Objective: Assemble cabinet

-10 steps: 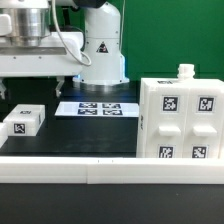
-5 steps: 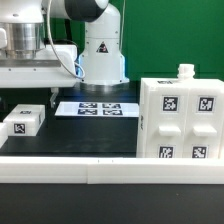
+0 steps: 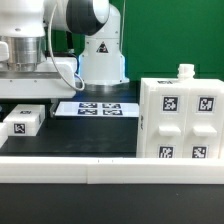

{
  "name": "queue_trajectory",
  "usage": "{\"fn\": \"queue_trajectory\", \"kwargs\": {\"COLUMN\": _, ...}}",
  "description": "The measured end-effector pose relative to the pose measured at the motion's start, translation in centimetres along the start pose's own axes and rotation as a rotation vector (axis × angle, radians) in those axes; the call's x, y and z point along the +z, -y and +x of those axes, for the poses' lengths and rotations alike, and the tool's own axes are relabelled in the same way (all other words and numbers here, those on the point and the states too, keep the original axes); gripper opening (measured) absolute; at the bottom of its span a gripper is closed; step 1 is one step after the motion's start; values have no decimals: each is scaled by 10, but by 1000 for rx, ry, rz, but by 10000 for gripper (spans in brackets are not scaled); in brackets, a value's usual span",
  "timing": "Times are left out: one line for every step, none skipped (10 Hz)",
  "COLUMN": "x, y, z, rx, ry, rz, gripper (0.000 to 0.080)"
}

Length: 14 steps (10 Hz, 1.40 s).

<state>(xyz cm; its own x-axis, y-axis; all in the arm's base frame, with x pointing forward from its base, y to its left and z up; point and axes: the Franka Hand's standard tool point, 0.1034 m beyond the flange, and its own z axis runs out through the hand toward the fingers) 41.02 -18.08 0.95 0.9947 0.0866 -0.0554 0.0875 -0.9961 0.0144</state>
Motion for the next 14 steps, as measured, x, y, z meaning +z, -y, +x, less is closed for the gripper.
{"fn": "queue_trajectory", "kwargs": {"x": 1, "y": 1, "z": 0, "rx": -1, "ry": 0, "rz": -1, "gripper": 797}}
{"fn": "queue_trajectory", "kwargs": {"x": 1, "y": 2, "z": 1, "rx": -5, "ry": 0, "rz": -1, "gripper": 675}}
{"fn": "queue_trajectory", "kwargs": {"x": 1, "y": 2, "z": 1, "rx": -4, "ry": 0, "rz": -1, "gripper": 556}}
{"fn": "queue_trajectory", "kwargs": {"x": 1, "y": 2, "z": 1, "rx": -4, "ry": 0, "rz": -1, "gripper": 560}}
{"fn": "queue_trajectory", "kwargs": {"x": 1, "y": 2, "z": 1, "rx": -4, "ry": 0, "rz": -1, "gripper": 560}}
{"fn": "queue_trajectory", "kwargs": {"x": 1, "y": 2, "z": 1, "rx": -4, "ry": 0, "rz": -1, "gripper": 560}}
{"fn": "queue_trajectory", "kwargs": {"x": 1, "y": 2, "z": 1, "rx": -4, "ry": 0, "rz": -1, "gripper": 560}}
{"fn": "queue_trajectory", "kwargs": {"x": 1, "y": 2, "z": 1, "rx": -4, "ry": 0, "rz": -1, "gripper": 560}}
{"fn": "queue_trajectory", "kwargs": {"x": -1, "y": 4, "z": 2, "rx": -4, "ry": 1, "rz": 1, "gripper": 560}}
{"fn": "queue_trajectory", "kwargs": {"x": -19, "y": 18, "z": 6, "rx": 5, "ry": 10, "rz": 31, "gripper": 560}}
{"fn": "queue_trajectory", "kwargs": {"x": -43, "y": 32, "z": 12, "rx": 8, "ry": -5, "rz": 49, "gripper": 560}}
{"fn": "queue_trajectory", "kwargs": {"x": -62, "y": 46, "z": 17, "rx": 26, "ry": -20, "rz": 61, "gripper": 560}}
{"fn": "queue_trajectory", "kwargs": {"x": -78, "y": 62, "z": 22, "rx": 49, "ry": -15, "rz": 81, "gripper": 560}}
{"fn": "queue_trajectory", "kwargs": {"x": -94, "y": 76, "z": 27, "rx": 78, "ry": -13, "rz": 98, "gripper": 560}}
